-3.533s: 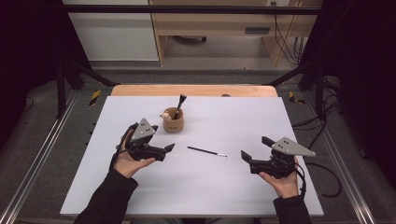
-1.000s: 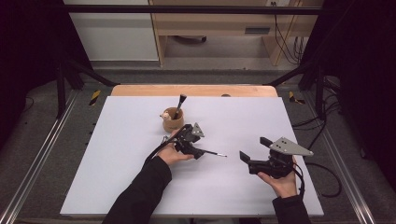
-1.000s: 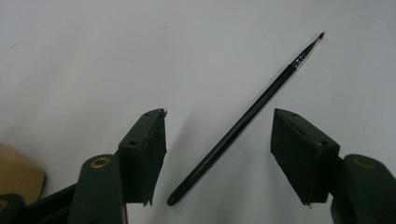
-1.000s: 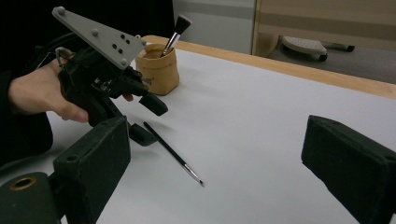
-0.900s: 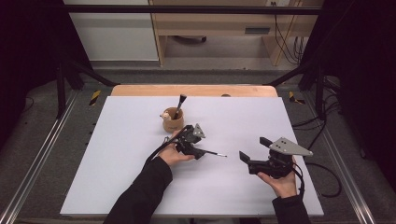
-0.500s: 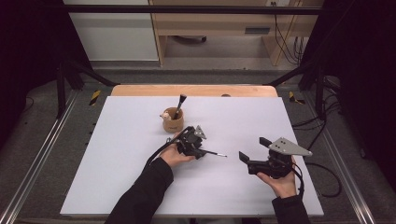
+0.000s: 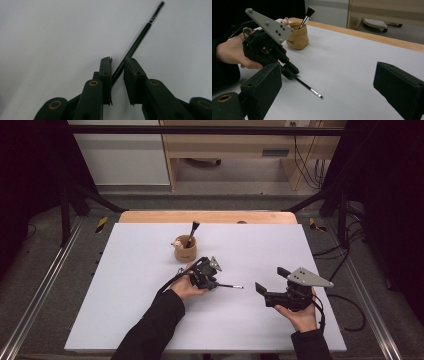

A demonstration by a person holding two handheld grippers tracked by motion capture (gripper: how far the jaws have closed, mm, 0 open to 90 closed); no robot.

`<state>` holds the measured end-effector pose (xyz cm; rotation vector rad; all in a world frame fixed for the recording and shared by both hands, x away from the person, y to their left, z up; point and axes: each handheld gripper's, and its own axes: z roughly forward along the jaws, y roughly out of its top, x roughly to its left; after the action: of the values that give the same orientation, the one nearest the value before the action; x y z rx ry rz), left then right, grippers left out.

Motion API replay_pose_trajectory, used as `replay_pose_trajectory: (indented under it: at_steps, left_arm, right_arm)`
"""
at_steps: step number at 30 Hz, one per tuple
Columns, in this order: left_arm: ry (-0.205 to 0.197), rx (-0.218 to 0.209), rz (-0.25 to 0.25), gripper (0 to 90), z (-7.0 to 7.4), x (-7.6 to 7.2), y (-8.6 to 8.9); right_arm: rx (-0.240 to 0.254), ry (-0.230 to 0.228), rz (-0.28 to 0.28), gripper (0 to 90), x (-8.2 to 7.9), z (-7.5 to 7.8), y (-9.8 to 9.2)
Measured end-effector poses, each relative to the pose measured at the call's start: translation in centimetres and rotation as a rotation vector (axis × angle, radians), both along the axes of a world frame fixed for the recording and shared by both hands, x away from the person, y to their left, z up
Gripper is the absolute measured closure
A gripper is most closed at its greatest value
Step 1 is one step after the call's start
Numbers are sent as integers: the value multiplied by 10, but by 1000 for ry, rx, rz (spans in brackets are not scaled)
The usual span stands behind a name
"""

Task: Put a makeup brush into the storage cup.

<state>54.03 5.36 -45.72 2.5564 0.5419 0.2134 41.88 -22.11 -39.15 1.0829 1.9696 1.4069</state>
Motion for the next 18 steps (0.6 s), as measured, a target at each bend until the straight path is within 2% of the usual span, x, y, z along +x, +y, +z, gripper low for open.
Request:
replay_pose_trajectory:
  at_steps: [7, 14, 15, 18]
  left_arm:
    - [24, 15, -2, 844, 2, -2, 2]
    - [34, 17, 6, 845, 2, -3, 2]
    - [39, 19, 2, 832, 3, -3, 1]
    - [16, 38, 4, 705, 5, -3, -1]
  right_arm:
    - [-2, 0, 1, 87, 0, 0, 0]
    - [-3, -1, 2, 87, 0, 0, 0]
    - [-3, -1, 2, 87, 0, 0, 0]
    - [-1, 1, 1, 87, 0, 0, 0]
